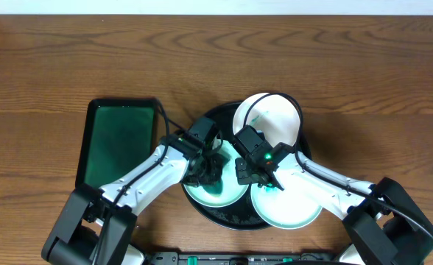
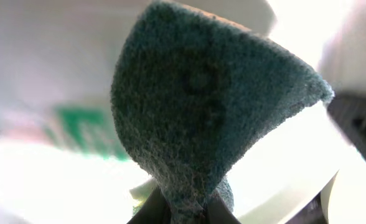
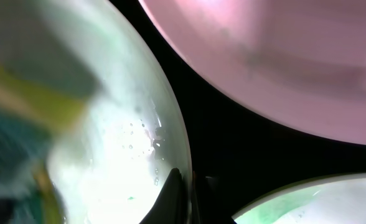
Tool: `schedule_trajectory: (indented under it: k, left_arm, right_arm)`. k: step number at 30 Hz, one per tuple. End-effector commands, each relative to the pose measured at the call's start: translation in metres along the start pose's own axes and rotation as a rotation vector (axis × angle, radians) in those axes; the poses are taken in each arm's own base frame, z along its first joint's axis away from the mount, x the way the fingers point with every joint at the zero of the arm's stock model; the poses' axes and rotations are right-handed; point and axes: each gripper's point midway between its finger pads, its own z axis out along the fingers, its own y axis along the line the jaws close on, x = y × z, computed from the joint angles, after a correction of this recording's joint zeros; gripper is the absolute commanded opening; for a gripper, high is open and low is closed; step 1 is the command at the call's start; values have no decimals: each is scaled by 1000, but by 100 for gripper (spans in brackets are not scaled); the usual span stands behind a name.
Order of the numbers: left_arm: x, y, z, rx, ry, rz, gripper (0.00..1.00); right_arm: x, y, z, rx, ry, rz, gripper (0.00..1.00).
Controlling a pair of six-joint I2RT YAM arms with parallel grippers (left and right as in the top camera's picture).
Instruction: Clean dirty plates on tray and stack at the side
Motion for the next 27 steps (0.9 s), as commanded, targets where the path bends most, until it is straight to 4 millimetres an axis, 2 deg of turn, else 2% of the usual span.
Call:
schedule_trajectory:
  k: [1,5,8,11,16,18,24,27]
  left_arm:
    - [-23,14,-9,-101,-88,16,7]
    - [-27,22,-10,-150,-108,13,7]
    - [-27,37,-13,-232,-122,9,7]
    - [-22,50,-16,-299,-108,4,7]
    - [-10,55,-16,-319,-62,-1,7]
    - [-5,47,-14,-272,-30,9,7]
    - [3,-7,-7,32,45,106,7]
    - [2,-26,-8,126,45,126,7]
  right_arm:
    - [9,-2,7,25,35,-18,1]
    - [10,-3,7,29,39,-17,1]
    - [10,-3,7,28,38,-17,1]
    - [10,-3,7,28,39,-17,1]
    - [10,-3,7,29,39,-17,1]
    - [10,-4,7,30,41,-17,1]
    - [10,-4,7,30,41,-17,1]
    - [10,-4,7,31,41,-16,1]
